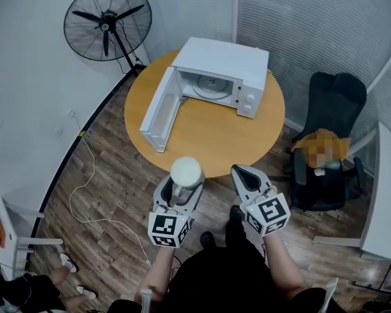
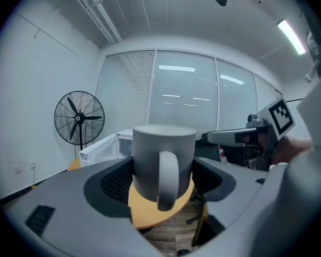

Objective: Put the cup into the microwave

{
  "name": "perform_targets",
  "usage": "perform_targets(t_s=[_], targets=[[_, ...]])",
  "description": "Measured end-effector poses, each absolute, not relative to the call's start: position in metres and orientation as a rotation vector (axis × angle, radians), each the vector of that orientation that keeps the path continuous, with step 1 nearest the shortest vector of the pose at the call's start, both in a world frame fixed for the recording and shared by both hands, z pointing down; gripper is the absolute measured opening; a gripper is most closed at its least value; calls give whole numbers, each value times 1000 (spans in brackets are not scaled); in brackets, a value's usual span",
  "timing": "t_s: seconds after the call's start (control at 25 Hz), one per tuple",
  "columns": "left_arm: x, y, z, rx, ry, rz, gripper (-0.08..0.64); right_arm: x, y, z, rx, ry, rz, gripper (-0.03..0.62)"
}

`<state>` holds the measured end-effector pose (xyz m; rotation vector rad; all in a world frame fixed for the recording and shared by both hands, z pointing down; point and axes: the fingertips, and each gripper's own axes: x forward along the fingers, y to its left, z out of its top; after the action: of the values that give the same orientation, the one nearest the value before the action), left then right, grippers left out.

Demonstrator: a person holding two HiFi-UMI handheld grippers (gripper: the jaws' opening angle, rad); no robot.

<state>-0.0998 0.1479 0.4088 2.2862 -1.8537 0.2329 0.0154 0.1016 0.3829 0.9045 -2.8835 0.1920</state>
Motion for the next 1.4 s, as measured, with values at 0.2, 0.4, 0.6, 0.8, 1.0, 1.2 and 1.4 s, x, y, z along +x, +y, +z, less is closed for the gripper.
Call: perform_targets(t_s=[0.2,0.4,0.6,0.8,1.0,1.2,1.4], targets=[[-94,112,403,2263,-1879,218,342,22,63,382,877,-2890,190,9],[-82,78,403,2237,-1918,233,342,34,26,384,853,-2905,206,9],[-68,49,409,2203,-1964,269,342,44,-4,390,799,-2921,227,9],[-58,26,414,2157,-1991,257,342,52,-27,401,730,-2925,251,9],[-56,13,418,2108,-2024,263,342,54,-40,408,667,-2925,278,9],[-58,6,421,2100,-2040,313,342,45,-45,414,622,-2928,310,9],[-64,-11,432,2103,-2014,325,342,38,-57,421,626,-2911,320,9]])
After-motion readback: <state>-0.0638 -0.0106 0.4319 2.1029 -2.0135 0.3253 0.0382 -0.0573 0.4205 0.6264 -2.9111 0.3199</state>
